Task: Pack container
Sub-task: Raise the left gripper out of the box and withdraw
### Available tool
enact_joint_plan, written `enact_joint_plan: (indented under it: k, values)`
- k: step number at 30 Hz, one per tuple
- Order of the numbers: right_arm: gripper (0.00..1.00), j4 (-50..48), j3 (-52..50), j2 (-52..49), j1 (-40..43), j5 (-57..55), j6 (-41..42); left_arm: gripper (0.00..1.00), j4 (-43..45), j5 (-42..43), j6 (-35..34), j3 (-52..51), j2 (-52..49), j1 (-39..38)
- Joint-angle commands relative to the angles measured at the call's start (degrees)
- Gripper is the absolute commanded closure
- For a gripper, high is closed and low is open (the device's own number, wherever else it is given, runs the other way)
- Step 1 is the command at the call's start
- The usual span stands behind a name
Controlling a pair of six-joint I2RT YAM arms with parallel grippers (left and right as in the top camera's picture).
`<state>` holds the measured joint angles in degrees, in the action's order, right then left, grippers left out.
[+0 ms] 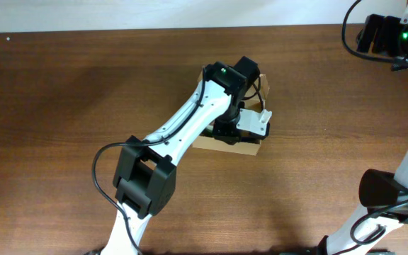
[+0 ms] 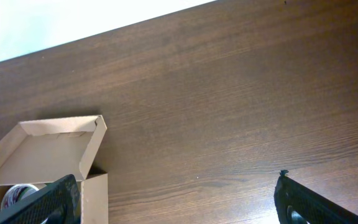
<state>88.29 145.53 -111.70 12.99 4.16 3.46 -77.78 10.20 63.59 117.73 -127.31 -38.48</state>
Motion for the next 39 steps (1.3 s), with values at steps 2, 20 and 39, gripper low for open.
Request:
enact_joint_plan:
  k: [2, 20, 39]
  values:
    - [0.01, -0.02, 0.02, 0.74, 0.22, 0.31, 0.24, 0.56, 0.50, -7.74, -11.63, 8.33, -0.26, -0.76]
    - [0.01, -0.94, 0.02, 0.74, 0.20, 2.19, 1.27, 0.44, 6.62, -17.46, -55.41, 22.36, 18.51, 37.22]
    - [0.96, -11.15, -21.94, -13.99, 0.11, 27.04, 4.15, 0.98, 9.88, 14.25, -54.95, 15.93, -5.68, 44.70]
